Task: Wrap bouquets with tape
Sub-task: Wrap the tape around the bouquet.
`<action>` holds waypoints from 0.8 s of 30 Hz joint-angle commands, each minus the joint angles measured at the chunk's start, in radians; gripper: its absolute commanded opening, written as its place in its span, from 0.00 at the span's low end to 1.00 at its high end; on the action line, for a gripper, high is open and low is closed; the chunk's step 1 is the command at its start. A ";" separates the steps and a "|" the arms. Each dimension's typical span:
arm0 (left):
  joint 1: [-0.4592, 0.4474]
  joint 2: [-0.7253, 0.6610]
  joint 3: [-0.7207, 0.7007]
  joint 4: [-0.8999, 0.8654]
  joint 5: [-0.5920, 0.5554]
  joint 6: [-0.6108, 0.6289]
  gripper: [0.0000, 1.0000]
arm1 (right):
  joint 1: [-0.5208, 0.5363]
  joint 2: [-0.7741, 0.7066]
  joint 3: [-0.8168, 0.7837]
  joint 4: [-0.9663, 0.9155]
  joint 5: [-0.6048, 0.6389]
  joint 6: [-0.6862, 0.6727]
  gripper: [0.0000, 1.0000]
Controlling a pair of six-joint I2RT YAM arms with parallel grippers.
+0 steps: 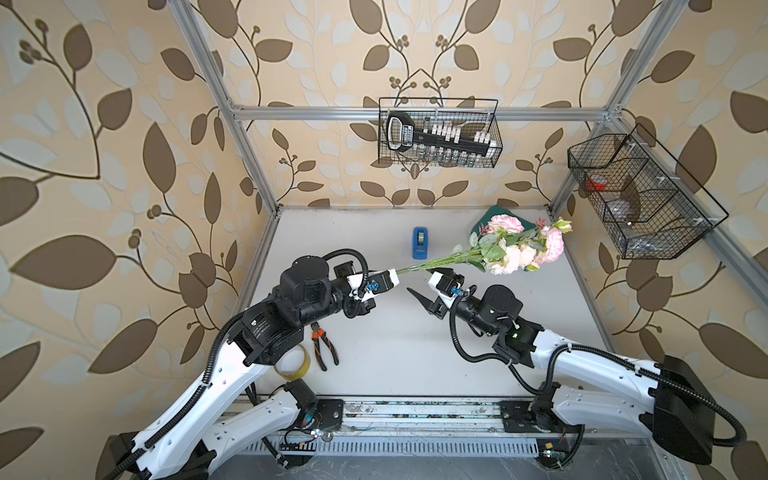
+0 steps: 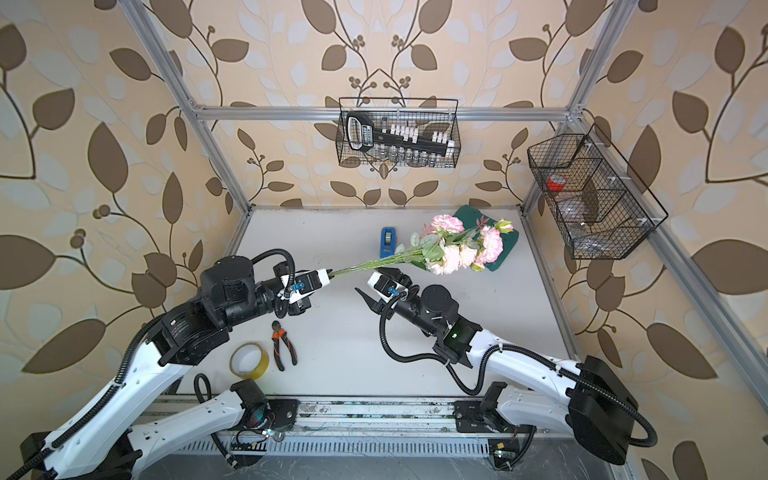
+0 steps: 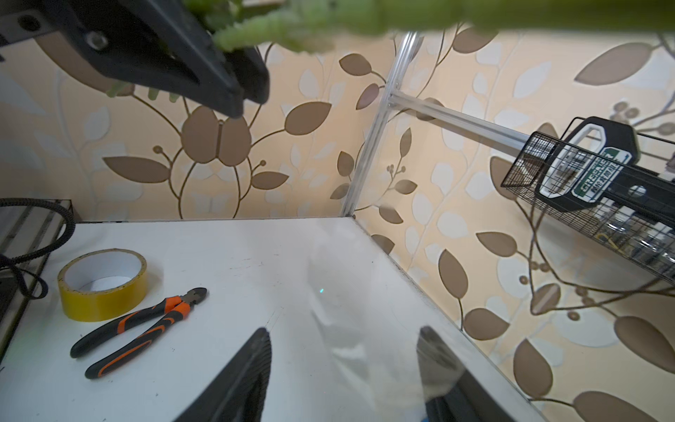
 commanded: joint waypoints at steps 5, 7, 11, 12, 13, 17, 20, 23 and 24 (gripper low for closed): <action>-0.005 -0.040 0.060 0.092 0.042 -0.049 0.00 | 0.006 0.004 0.023 0.023 0.140 0.016 0.66; -0.005 -0.037 0.069 0.079 0.058 -0.048 0.00 | 0.006 0.017 0.027 0.029 0.172 0.025 0.66; -0.005 -0.039 0.069 0.076 0.054 -0.048 0.00 | 0.002 0.038 0.038 0.023 0.210 0.045 0.64; -0.005 -0.041 0.064 0.081 0.053 -0.053 0.00 | -0.001 0.040 0.038 0.024 0.207 0.050 0.64; -0.005 -0.042 0.063 0.081 0.052 -0.051 0.00 | 0.000 0.041 0.037 0.026 0.203 0.055 0.64; -0.005 -0.032 0.060 0.066 0.038 -0.042 0.00 | 0.000 0.022 0.026 0.047 0.150 0.065 0.67; -0.006 -0.025 0.058 0.059 0.037 -0.039 0.00 | 0.002 0.006 0.019 0.059 0.027 0.037 0.70; -0.005 -0.020 0.058 0.057 0.030 -0.037 0.00 | 0.003 0.001 0.013 0.073 -0.054 0.022 0.72; -0.005 -0.018 0.058 0.055 0.029 -0.035 0.00 | 0.005 0.003 0.015 0.073 -0.070 0.016 0.72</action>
